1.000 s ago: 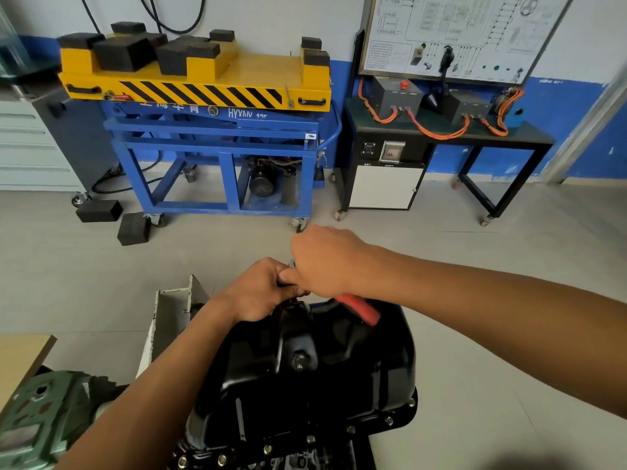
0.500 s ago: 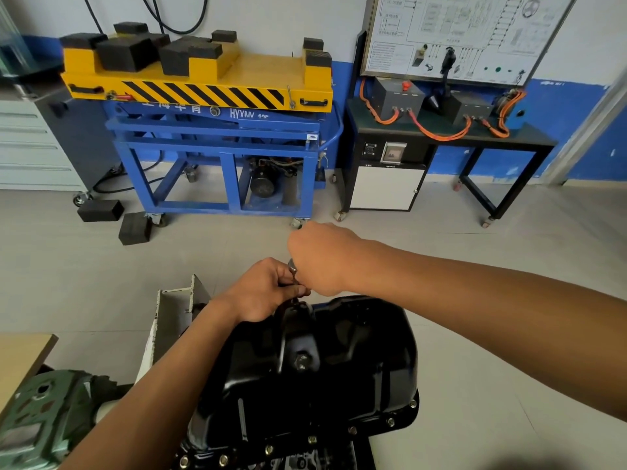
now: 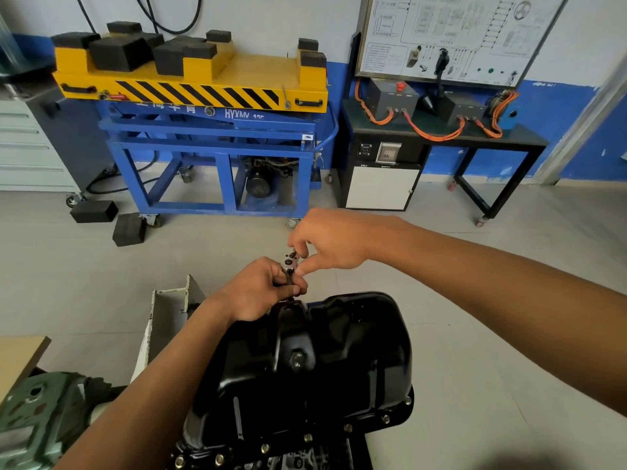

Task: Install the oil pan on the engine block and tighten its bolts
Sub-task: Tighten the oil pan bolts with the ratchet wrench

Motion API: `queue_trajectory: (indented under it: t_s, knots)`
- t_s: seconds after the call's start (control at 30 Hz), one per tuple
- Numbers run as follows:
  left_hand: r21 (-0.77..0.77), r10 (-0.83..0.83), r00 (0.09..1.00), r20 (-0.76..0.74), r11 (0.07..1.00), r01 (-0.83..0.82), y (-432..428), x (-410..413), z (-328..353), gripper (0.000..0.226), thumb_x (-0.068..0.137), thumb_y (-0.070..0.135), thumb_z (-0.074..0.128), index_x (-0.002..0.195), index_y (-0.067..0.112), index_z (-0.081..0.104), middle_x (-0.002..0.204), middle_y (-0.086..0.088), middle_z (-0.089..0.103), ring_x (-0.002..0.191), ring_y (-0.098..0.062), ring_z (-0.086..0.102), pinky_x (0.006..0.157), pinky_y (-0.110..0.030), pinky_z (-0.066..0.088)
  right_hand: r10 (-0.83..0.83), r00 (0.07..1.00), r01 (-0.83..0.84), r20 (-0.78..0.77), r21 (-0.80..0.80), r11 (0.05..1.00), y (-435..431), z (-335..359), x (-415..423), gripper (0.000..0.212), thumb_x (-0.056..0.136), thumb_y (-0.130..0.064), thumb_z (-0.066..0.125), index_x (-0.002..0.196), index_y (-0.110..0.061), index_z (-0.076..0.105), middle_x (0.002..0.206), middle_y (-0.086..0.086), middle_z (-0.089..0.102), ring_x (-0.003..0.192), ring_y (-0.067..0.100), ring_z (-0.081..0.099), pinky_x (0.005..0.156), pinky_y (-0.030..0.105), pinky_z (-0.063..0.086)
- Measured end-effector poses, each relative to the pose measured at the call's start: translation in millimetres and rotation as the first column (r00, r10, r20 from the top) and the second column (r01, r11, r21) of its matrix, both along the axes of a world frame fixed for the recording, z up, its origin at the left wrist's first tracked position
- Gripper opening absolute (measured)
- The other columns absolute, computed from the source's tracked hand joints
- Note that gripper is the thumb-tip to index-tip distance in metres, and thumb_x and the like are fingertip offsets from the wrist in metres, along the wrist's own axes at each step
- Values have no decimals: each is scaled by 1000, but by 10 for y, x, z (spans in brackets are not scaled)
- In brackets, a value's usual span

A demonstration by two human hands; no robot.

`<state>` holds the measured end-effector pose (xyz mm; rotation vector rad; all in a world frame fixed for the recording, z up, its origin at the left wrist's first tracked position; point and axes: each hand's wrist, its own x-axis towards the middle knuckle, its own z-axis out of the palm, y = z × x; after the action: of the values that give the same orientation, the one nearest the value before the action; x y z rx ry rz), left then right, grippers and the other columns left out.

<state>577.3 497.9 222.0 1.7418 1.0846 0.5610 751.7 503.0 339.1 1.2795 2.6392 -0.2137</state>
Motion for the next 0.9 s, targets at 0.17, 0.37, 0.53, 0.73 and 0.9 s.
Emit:
queue_trajectory:
  t_s: [0.17,0.37,0.53,0.73,0.9]
  knots:
    - [70,45,998,-39,997,-42,-33,11,32,27,94,13,69,67,17,73,52,6,59,50,-3,46,57,-18,41,-61,998,58,22,92,994,-103,-96,-75,52,96,-48,57,57,-15,47,54,1,46,53,18,47,49,29,33]
    - [149,52,995,-89,988,-39,-38,1,29,46,92,16,72,49,21,56,44,12,42,44,-4,35,51,-15,33,-92,996,92,17,-37,995,-141,-148,-253,41,96,-29,58,60,-11,53,53,6,55,55,22,53,49,27,34]
    - [123,1,999,-45,992,5,-33,0,31,37,94,18,69,73,-13,64,59,-5,50,55,-9,39,59,-21,38,-91,987,83,133,65,994,-123,-152,-294,32,85,-13,72,63,-14,49,54,3,55,48,17,51,43,27,35]
    - [65,12,999,-42,998,-9,-15,-7,16,33,94,10,68,77,-18,64,76,1,74,65,-1,63,67,-23,49,-105,986,79,128,199,977,-59,-142,-237,36,86,1,61,65,-14,36,70,4,40,54,17,41,45,30,26]
    - [40,8,1000,-21,999,-8,-4,-16,9,28,94,12,68,76,-11,69,93,-8,77,91,-30,70,86,-41,53,-20,1000,21,-7,81,996,79,-123,-143,28,85,-1,63,69,-10,42,69,10,45,62,23,39,57,35,34]
